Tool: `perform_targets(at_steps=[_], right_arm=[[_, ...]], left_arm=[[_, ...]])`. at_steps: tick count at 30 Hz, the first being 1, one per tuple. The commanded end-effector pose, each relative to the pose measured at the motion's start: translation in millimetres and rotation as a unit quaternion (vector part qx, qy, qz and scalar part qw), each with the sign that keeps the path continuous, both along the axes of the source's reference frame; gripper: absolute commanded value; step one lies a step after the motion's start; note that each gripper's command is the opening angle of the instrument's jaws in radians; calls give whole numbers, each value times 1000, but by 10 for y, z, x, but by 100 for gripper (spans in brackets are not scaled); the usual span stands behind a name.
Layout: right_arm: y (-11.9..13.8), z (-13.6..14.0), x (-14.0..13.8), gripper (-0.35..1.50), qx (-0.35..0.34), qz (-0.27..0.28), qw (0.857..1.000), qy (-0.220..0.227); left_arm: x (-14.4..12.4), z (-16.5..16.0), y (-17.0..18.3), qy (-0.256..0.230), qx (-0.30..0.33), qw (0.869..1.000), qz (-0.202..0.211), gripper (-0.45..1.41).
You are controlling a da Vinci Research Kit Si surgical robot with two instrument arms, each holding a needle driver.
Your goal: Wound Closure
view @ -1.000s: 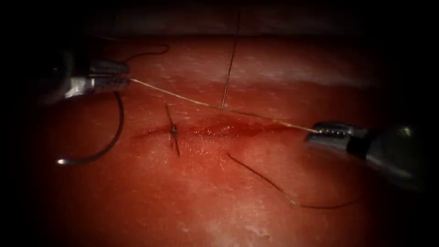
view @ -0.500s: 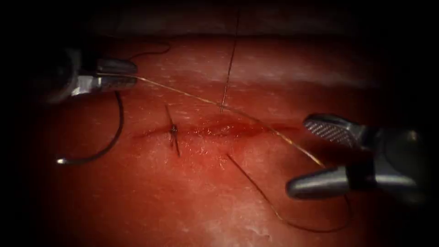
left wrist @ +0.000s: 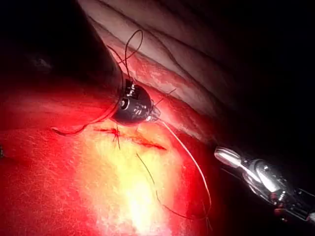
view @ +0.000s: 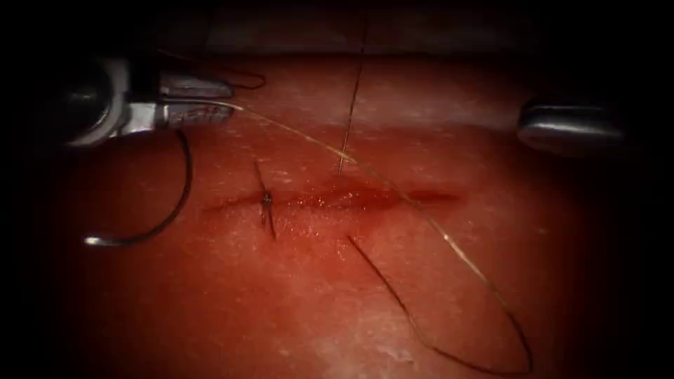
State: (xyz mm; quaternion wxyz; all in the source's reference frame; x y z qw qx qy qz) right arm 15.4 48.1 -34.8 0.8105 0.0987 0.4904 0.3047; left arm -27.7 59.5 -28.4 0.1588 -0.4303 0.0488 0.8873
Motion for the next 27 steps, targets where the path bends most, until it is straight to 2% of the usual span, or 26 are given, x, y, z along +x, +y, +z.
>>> perform_targets(at_steps=[1, 3, 4, 6, 7, 15, 19, 22, 27], right_arm=[[-8, 35, 17, -35, -7, -5, 1000, 6], [-20, 67, 34, -35, -15, -12, 1000, 12], [-20, 67, 34, -35, -15, -12, 1000, 12], [-34, 87, 58, -35, -6, -15, 1000, 23], [-37, 88, 63, -35, -6, -19, 999, 25], [-41, 63, 87, -35, -5, -10, 998, 64], [-41, 54, 96, -35, -8, 2, 997, 78], [-31, 43, 96, -35, -17, 32, 995, 92], [-21, 38, 91, -35, -31, 76, 993, 81]], left_arm=[[-7, 7, 3, -8, 9, 1000, -11, -35], [-11, 12, 1, -21, 16, 999, -25, -35], [-11, 12, 1, -21, 16, 999, -25, -35], [-13, 19, 1, -22, 14, 999, -32, -35], [-13, 21, 2, -22, 16, 999, -38, -35], [-17, 49, 1, -1, 9, 997, -76, -35], [-29, 69, -2, 6, 5, 996, -86, -35], [-42, 86, -14, 13, -2, 996, -94, -35], [-40, 87, -25, 14, 1, 996, -86, -35]])
